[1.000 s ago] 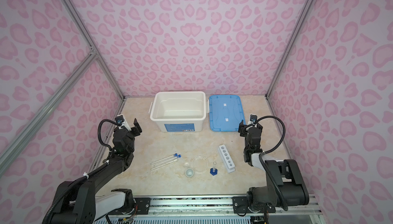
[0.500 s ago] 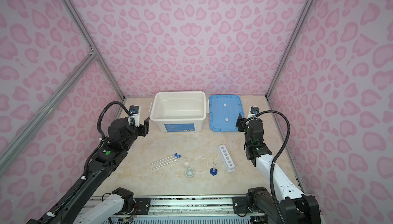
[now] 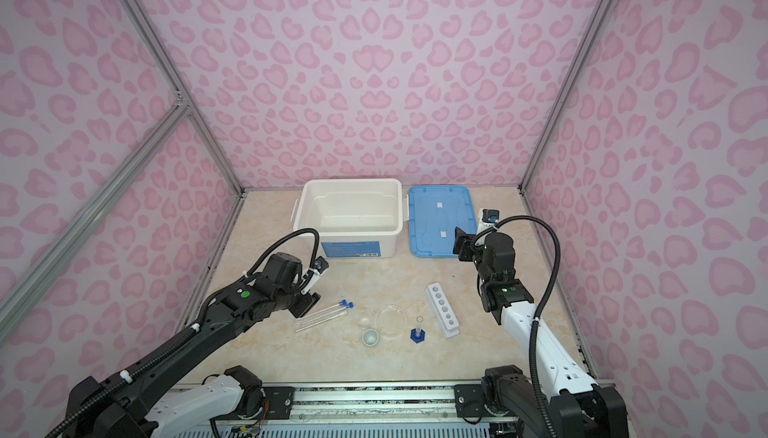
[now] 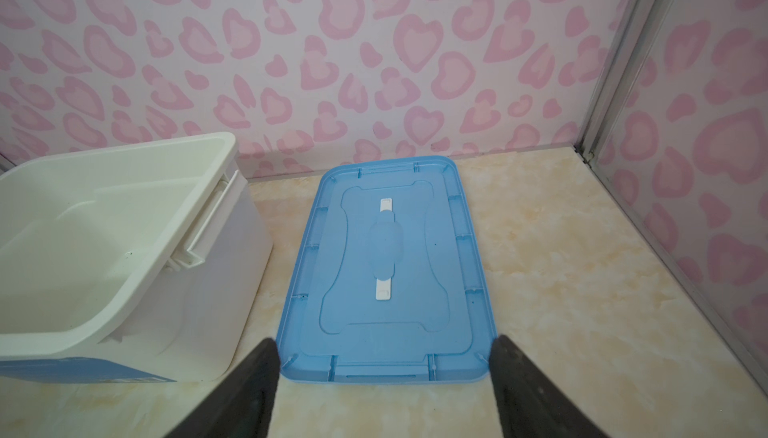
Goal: Organize the chemistry lab equipment
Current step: 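Reach the left gripper down to the blue-capped test tubes while the right arm rises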
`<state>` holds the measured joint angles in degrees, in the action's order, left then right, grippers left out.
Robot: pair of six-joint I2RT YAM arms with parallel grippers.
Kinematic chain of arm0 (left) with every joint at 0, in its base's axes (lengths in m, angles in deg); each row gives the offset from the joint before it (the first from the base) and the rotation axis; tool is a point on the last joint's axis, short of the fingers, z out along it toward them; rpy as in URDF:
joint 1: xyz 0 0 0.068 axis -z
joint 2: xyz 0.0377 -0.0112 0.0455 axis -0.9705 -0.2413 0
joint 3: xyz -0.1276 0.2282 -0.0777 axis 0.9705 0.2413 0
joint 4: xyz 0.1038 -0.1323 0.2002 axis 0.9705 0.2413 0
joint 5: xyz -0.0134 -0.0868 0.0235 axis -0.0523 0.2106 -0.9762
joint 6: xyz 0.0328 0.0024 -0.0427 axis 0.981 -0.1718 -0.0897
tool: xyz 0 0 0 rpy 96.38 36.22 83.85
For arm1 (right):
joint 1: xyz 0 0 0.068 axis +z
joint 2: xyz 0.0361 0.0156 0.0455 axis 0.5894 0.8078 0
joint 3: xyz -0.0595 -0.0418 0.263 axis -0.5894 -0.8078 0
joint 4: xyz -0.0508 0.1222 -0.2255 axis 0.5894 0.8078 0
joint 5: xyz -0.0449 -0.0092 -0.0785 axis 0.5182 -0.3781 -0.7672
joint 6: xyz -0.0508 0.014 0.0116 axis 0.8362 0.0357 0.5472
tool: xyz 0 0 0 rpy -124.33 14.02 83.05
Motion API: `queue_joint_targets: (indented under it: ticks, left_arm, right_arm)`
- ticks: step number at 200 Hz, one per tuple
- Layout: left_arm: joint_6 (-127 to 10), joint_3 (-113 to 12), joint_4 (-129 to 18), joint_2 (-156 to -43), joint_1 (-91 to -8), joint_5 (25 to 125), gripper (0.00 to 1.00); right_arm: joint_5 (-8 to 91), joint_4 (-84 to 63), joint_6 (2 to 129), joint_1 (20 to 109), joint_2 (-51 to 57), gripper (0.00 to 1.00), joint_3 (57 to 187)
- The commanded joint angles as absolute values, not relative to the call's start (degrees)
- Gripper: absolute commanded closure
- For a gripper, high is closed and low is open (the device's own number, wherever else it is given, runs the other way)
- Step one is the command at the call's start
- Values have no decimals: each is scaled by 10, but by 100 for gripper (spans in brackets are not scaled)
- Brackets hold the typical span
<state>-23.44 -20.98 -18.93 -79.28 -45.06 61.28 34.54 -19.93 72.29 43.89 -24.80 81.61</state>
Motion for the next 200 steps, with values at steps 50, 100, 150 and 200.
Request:
queue_joint_targets:
  ticks: [50, 100, 150, 200]
  left_arm:
    - [-207, -213, -186, -875, -431, 629, 40]
    - [-200, -226, -176, -927, -420, 610, 50]
    - [-198, -240, -176, -966, -419, 605, 59]
    - [-197, -256, -166, -995, -418, 618, 63]
  right_arm:
    - [380, -236, 706, 440, -205, 22, 817]
    - [384, -245, 704, 440, -186, 23, 815]
    - [380, -252, 705, 440, -182, 23, 810]
    - [386, -252, 703, 439, -172, 23, 814]
